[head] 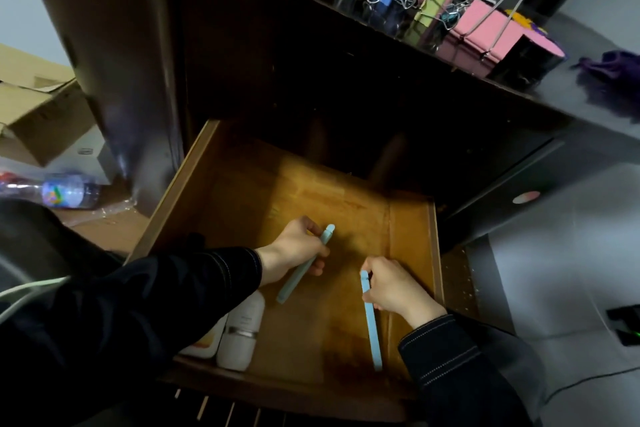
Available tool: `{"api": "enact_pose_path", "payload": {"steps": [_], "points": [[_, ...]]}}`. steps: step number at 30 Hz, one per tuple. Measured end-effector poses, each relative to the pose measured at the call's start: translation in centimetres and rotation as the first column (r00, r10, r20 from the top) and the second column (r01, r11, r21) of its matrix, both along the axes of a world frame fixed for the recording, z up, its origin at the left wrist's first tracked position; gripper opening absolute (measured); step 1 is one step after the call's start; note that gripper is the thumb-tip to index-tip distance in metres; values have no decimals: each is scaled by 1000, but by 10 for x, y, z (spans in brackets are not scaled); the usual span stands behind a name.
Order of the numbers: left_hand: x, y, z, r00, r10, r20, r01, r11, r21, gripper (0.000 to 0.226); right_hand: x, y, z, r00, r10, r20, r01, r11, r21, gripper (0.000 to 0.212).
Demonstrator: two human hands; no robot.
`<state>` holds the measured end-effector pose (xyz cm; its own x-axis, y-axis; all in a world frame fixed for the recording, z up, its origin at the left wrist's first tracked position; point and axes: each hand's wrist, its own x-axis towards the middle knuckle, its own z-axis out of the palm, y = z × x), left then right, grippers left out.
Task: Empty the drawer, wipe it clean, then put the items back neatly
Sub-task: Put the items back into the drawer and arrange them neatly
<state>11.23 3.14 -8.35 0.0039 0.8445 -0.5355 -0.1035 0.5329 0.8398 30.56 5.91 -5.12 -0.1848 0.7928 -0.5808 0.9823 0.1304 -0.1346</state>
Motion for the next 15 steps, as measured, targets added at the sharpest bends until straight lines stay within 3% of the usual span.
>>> {"api": "enact_pose_path", "payload": {"steps": [4, 8, 10, 15], "points": [[8, -3, 5, 999, -31, 38, 31, 1000, -6, 33, 7, -14, 9, 939, 281, 199, -293, 956, 30, 26], [12, -7, 6, 997, -66, 51, 67, 997, -24, 34, 5, -15, 17, 661, 556, 504, -681, 727, 92, 38], [14, -8, 5, 996, -69, 53, 71, 997, -36, 33, 4, -10, 21, 554, 590, 587, -743, 668, 30, 44], [15, -5, 4, 995, -58, 86, 63, 996, -57, 30, 8, -3, 20, 495, 582, 645, -729, 682, -56, 43]]}}
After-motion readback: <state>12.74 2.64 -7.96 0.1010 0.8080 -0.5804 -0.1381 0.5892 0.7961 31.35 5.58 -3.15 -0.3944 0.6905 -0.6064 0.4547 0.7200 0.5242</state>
